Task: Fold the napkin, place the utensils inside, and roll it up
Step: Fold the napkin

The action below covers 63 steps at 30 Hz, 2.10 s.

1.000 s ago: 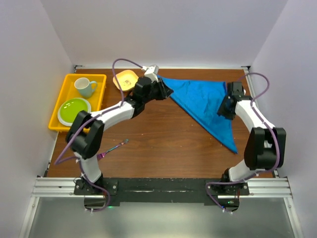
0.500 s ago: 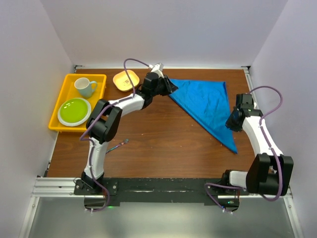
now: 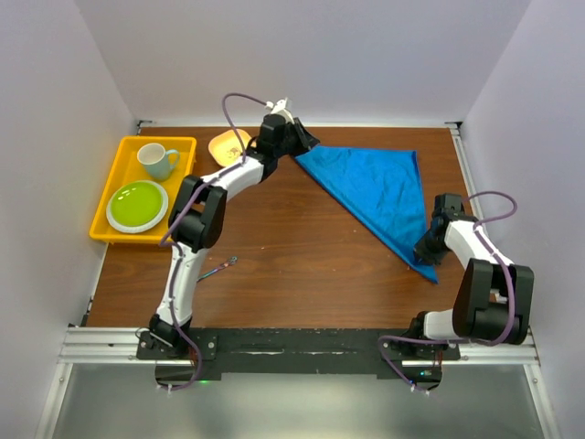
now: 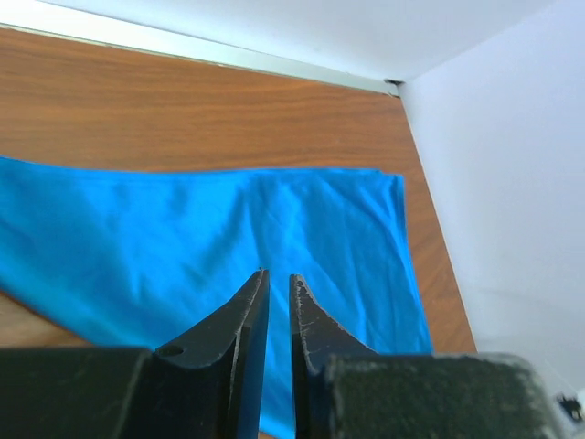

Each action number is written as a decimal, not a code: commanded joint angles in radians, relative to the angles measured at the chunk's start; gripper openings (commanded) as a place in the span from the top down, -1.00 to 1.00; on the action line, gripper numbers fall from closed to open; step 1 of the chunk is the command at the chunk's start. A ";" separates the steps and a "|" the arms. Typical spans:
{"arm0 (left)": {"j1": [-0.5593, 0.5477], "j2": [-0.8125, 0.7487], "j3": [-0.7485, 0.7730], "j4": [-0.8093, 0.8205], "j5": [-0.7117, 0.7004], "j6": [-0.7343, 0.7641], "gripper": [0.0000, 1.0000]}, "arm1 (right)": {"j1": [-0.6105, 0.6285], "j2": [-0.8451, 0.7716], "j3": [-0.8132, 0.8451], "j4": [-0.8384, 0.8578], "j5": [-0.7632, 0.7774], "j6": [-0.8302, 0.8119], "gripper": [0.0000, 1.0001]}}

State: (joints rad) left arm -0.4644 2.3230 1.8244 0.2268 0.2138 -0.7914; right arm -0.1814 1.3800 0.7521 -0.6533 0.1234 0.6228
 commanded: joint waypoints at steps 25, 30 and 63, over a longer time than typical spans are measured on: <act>0.101 0.246 0.219 -0.050 -0.037 -0.006 0.74 | -0.121 -0.038 -0.045 -0.069 0.108 0.118 0.30; 0.115 0.298 0.281 -0.098 -0.047 -0.009 0.77 | -0.132 -0.019 -0.068 -0.075 0.099 0.135 0.30; 0.207 0.352 0.341 -0.095 -0.071 -0.043 0.79 | -0.135 0.007 -0.077 -0.066 0.091 0.152 0.28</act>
State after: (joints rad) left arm -0.2897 2.6347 2.1067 0.1116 0.1619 -0.8211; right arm -0.3088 1.3632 0.6983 -0.7399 0.1894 0.7341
